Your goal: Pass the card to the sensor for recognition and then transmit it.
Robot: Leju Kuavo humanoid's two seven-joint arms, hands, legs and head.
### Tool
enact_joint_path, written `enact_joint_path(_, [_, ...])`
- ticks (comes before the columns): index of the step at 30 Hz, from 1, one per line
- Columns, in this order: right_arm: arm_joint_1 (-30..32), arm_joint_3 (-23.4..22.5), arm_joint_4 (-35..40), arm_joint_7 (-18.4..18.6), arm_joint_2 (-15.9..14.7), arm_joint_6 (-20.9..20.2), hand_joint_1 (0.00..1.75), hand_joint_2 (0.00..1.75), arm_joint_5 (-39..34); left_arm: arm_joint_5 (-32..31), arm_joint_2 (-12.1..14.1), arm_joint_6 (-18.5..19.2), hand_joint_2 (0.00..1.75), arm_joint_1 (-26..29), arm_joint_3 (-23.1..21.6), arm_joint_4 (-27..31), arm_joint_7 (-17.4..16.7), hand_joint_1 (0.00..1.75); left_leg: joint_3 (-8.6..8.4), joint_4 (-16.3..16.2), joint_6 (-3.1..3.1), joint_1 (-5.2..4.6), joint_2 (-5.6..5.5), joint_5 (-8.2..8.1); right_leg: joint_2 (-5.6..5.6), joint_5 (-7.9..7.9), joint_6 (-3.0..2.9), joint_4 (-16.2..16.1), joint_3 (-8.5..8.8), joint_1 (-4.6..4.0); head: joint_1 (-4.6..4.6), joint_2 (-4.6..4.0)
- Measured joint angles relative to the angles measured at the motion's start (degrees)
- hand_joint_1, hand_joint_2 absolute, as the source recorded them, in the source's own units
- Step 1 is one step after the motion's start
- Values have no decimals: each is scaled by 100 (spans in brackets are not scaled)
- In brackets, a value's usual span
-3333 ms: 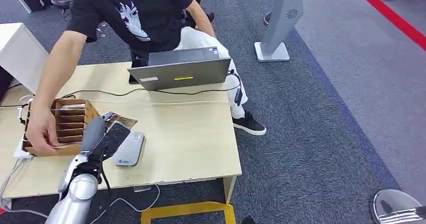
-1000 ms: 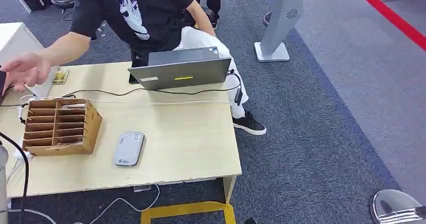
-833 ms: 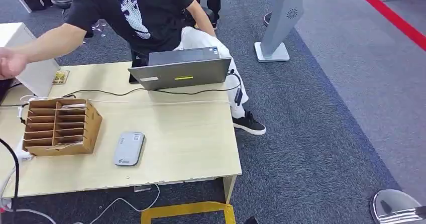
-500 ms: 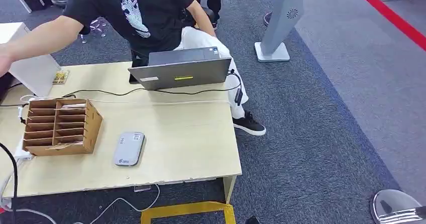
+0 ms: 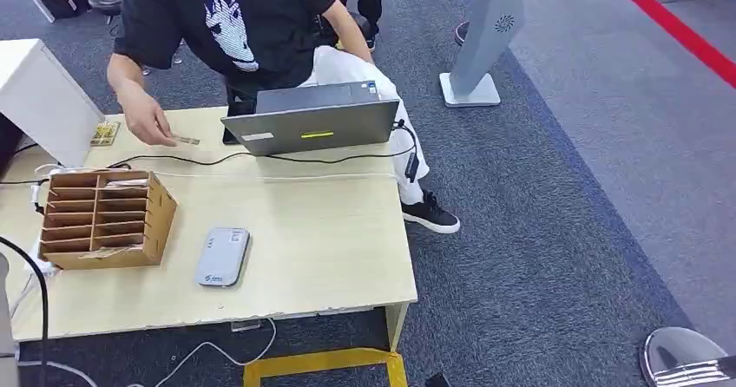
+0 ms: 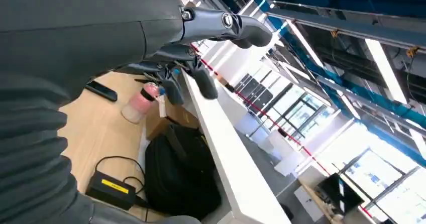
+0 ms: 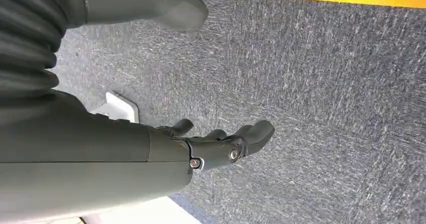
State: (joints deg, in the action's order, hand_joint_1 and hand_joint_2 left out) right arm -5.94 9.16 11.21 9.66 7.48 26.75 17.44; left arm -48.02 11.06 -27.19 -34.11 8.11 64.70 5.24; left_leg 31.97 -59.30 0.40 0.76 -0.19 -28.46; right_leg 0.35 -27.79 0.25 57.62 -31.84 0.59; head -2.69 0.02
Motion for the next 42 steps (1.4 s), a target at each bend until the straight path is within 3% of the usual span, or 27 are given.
enact_joint_path(5, [1, -31, 0, 2, -2, 0, 0, 175, 9, -85, -59, 225, 175, -3, -4, 144, -94, 0, -1, 0, 0, 0, 3, 0, 2, 3, -3, 0, -4, 0, -2, 0])
enact_joint_path(6, [3, -42, 0, 9, -2, 0, 0, 175, -2, -193, -48, 552, 175, -19, -54, 168, -190, 0, -1, -2, 0, 0, 4, 0, 2, 3, -3, 0, -8, 0, -2, 0])
enact_joint_path(8, [15, -90, -2, -4, -9, -4, 0, 175, -37, -361, 20, 1720, 175, -93, -269, 352, -648, 0, 7, -4, 2, 1, -4, 3, -5, 3, -3, 0, -9, -1, -2, 0])
enact_joint_path(9, [24, -109, 0, -11, -13, -7, 0, 175, -59, -382, 39, 2126, 175, -141, -435, 501, -761, 0, 12, -3, 5, 1, -5, 6, -7, 4, -3, 0, -9, -1, -2, 0])
enact_joint_path(13, [106, -223, -2, -109, -24, 0, 0, 175, -140, -160, 206, 3078, 175, -136, -1035, 1303, -941, 0, 16, -3, 5, 0, 10, 5, 6, 9, -7, 0, -11, 0, -2, 0])
enact_joint_path(15, [164, -301, -2, -177, -24, 2, 0, 175, -210, 28, 393, 3369, 175, 24, -1354, 1827, -1062, 0, 18, -2, 6, -2, 10, 3, 6, 8, -7, 0, -13, 1, -2, 0])
enact_joint_path(19, [261, -446, -11, -256, -24, 9, 0, 175, -280, 273, 911, 3355, 175, 727, -1692, 2873, -981, 0, 19, 3, 0, -2, 22, -1, 18, 5, -7, 0, -25, 1, 0, 0])
enact_joint_path(25, [318, -573, -20, -252, -24, 11, 0, 175, -284, 291, 1447, 3180, 175, 1823, -1764, 4057, -876, 0, 25, 6, -1, 1, 21, 0, 18, 2, -10, 0, -36, -1, -2, 0])
enact_joint_path(35, [319, -664, -20, -258, -24, 11, 0, 175, -302, 251, 1823, 3254, 175, 2254, -1764, 4603, -922, 0, 26, 6, -4, 0, 23, 6, 19, 10, -11, 2, -28, 1, -2, 0])
enact_joint_path(38, [337, -728, -20, -264, -24, 15, 0, 175, -363, 195, 2242, 3304, 175, 2835, -1674, 4901, -1020, 0, 25, 7, -6, 0, 34, 3, 32, 9, -12, 3, -33, 1, -2, 0])
enact_joint_path(42, [365, -828, -20, -251, -24, 24, 0, 175, -372, -296, 2606, 3339, 175, 3807, -1217, 5287, -1204, 0, 35, 8, -10, 2, 29, -3, 29, -1, -18, 2, -44, 0, -2, 0])
